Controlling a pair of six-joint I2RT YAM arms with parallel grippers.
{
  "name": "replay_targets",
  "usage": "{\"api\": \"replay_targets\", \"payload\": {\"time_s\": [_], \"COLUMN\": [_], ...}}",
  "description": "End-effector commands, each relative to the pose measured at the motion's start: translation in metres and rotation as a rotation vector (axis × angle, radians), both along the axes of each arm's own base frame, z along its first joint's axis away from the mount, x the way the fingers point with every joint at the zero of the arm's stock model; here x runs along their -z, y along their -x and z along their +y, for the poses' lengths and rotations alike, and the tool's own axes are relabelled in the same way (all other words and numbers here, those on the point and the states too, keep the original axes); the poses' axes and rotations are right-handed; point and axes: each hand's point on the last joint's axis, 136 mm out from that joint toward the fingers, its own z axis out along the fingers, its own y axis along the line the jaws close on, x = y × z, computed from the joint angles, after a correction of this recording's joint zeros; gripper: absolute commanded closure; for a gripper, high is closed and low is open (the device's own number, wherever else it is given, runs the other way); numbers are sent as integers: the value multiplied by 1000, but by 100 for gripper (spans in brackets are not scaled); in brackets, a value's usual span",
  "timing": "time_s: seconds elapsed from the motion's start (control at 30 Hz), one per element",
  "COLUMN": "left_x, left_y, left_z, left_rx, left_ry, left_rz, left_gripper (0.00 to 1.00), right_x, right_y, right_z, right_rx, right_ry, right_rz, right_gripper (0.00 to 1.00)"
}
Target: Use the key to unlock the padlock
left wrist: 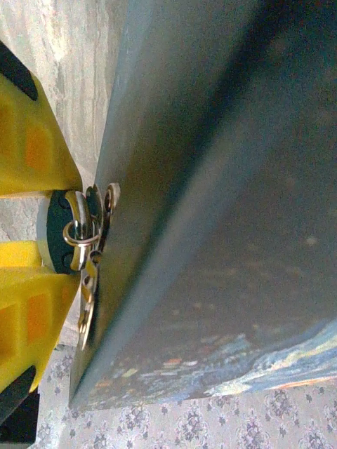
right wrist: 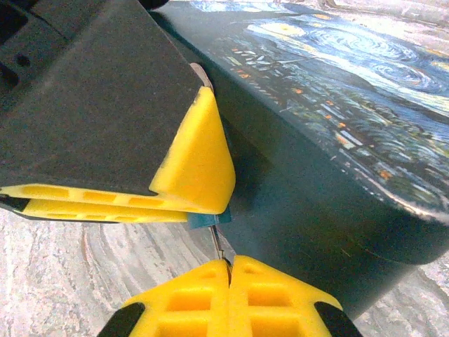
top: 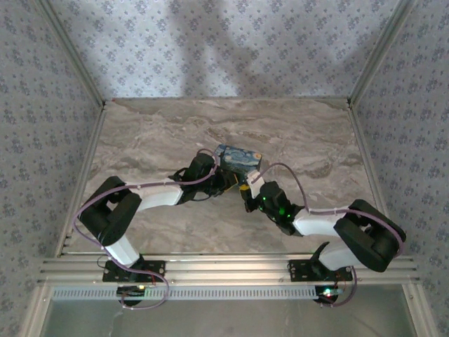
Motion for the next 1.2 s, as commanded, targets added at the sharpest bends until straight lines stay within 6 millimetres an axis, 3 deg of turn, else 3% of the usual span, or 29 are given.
{"api": "replay_targets", "payload": {"time_s": [0.0,0.63,1.17], "left_x": [-24,-32,-33], "left_y": [18,9,7], "left_z": [-17,-11,-6], "left_rx": [66,-13,-39], "left_ry": [94,116,116], "left_rz": [19,8,6], "left_gripper": [75,75,75], "right_x": [-49,-22,-20], "right_y": [3,27,28], "right_z": [22,-7,-20], "right_rx": [-60,28,103], "right_ry": [-131,-117,-111], "right_rz": [-145,-68,-69], "right_gripper": [100,100,100]}}
